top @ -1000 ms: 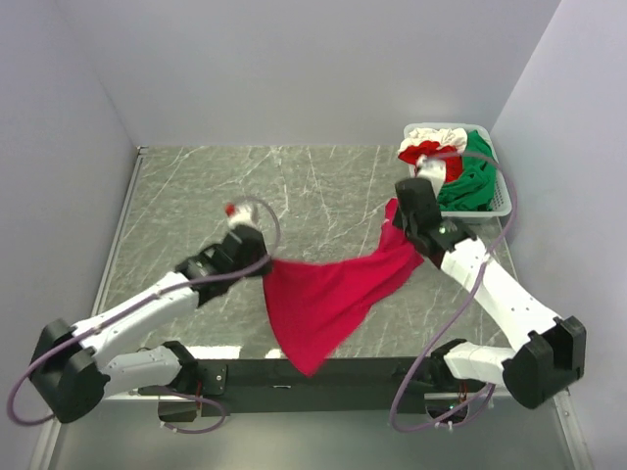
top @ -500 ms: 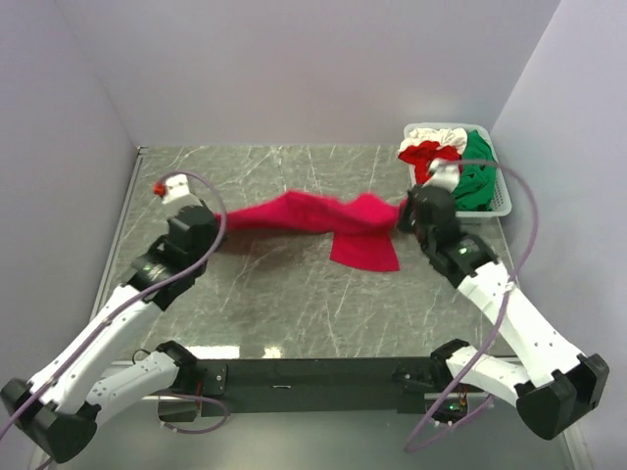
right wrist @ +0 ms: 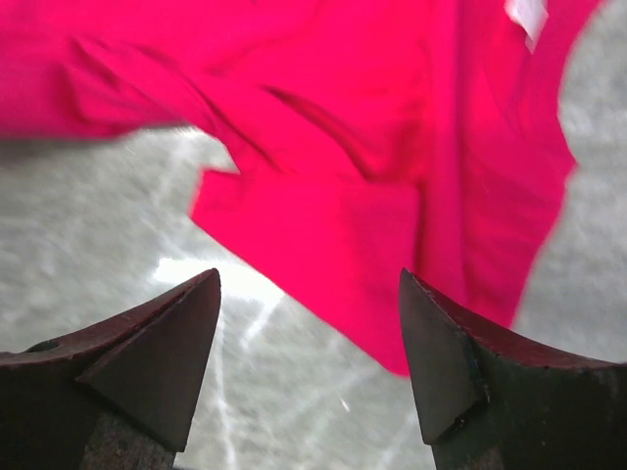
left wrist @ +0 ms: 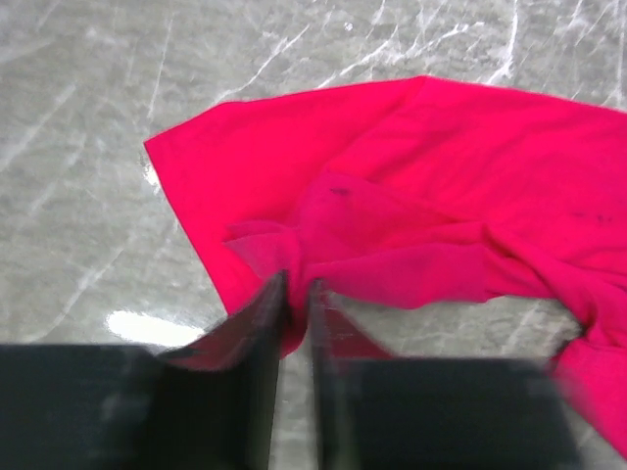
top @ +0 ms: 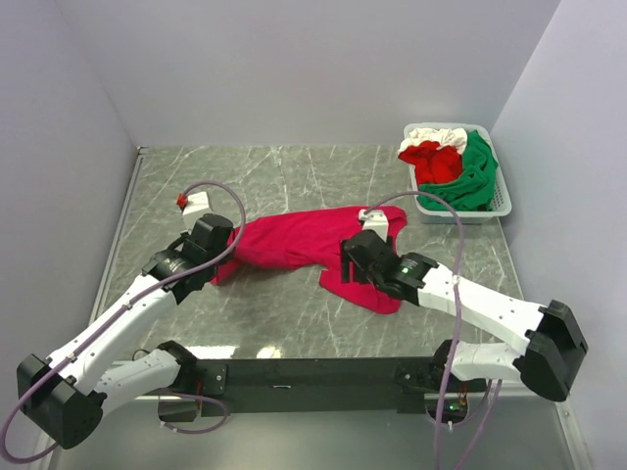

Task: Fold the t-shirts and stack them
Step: Flatten the tshirt out

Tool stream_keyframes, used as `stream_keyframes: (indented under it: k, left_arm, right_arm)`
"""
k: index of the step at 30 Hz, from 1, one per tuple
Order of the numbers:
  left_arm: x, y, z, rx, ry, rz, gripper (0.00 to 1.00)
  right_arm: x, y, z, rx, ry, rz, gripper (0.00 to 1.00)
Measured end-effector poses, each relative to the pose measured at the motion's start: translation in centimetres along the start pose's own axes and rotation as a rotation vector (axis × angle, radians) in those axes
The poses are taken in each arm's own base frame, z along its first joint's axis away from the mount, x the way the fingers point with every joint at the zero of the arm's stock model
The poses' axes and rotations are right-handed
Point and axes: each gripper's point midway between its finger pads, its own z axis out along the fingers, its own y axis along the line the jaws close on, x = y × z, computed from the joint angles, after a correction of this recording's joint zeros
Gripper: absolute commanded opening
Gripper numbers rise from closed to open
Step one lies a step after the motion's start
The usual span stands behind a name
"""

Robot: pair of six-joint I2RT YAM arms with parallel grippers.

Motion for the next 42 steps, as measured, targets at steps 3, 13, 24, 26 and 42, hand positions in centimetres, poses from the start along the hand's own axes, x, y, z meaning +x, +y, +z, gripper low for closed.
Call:
stream_keyframes:
  k: [3,13,24,26,42]
  left_arm:
    - [0.5,0.1,-0.1,0.003,0.021,0.004,0.61]
    - [0.2,-0.7,-1.8,0.109,0.012,-0.04,0.93]
    - [2.7,-1.9,0.7,0.11,0.085,-0.01,0.95]
    - [2.8,-1.9,0.9,0.108,0.086,-0.013,0.96]
    - [2.7,-1.6,1.7,0.078,0.072,-0.038,0.99]
  right_arm:
    - [-1.0,1.0,1.3,-0.003,-0.018,-0.005,0.78]
    - [1.5,-1.1,6.6,0.094,0.079,0.003,0.75]
    - [2.8,-2.8,8.0,0.116,0.098,0.041,0.74]
    - [3.2,-3.0,8.4,0.117,0.11,0.046,0.73]
    - [2.4,-3.8,7.1,0.138,0.089,0.054,0.0]
